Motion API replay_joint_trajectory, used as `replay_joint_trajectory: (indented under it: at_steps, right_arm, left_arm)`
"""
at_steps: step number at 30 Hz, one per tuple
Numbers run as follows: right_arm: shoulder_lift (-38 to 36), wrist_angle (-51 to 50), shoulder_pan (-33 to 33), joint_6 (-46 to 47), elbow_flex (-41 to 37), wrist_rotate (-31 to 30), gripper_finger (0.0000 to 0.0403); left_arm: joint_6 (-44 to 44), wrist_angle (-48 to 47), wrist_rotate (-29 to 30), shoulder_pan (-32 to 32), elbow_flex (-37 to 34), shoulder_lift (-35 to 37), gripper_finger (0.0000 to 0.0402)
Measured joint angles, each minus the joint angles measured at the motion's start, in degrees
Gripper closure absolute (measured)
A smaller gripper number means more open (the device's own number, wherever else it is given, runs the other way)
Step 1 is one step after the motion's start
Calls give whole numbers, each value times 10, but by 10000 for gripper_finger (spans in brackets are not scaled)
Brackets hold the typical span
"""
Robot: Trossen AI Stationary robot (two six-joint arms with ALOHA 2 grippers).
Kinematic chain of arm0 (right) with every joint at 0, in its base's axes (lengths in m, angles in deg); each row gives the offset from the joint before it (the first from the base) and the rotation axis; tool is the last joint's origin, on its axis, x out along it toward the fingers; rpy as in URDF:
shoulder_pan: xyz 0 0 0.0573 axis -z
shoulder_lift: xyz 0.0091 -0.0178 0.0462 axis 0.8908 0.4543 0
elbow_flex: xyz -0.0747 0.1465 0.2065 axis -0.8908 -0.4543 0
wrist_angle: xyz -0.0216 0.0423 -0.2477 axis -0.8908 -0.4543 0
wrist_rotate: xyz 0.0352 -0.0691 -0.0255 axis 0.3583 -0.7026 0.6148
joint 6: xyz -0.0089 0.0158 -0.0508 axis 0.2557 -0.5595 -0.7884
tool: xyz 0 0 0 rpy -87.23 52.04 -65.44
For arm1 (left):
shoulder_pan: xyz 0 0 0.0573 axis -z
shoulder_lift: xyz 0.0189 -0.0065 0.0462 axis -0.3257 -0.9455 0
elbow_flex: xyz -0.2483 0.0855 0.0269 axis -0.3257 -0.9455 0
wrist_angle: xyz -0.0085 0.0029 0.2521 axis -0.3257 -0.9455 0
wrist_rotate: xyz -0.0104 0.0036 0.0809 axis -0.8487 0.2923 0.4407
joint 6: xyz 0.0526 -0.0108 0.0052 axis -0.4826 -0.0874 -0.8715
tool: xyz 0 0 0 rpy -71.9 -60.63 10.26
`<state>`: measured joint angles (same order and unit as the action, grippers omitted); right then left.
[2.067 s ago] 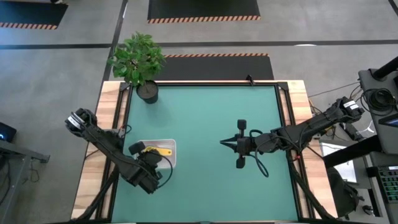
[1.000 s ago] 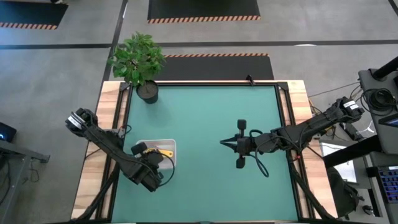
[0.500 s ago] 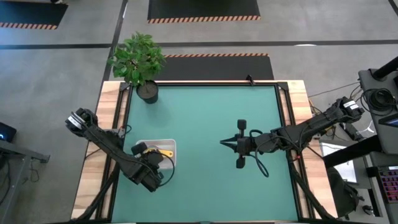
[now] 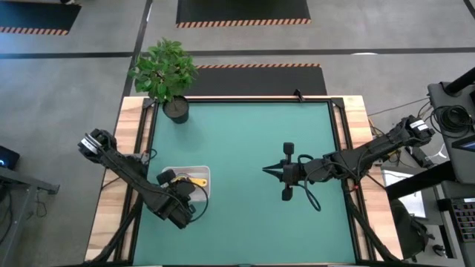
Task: Nest measuring cups in basket
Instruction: Put the stacked measuring cups into the white bin, then return to Home Position
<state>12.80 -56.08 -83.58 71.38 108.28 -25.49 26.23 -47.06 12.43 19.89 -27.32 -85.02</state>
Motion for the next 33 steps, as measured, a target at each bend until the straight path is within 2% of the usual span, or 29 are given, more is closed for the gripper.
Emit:
replay_joint_trajectory:
  at_steps: [15,26,29,33]
  right_arm:
    - [0,0,0,0,0,0,394]
    - [0,0,-1,0,0,0,394]
    - [0,0,-1,-2,0,1,394]
    - [0,0,-3,-9,0,6,394]
  left_arm:
    - [-19,-5,1,0,16,0,235]
    - [-132,-96,7,11,152,0,229]
    - [-200,-105,59,29,193,0,229]
    - [-302,-103,184,73,229,5,238]
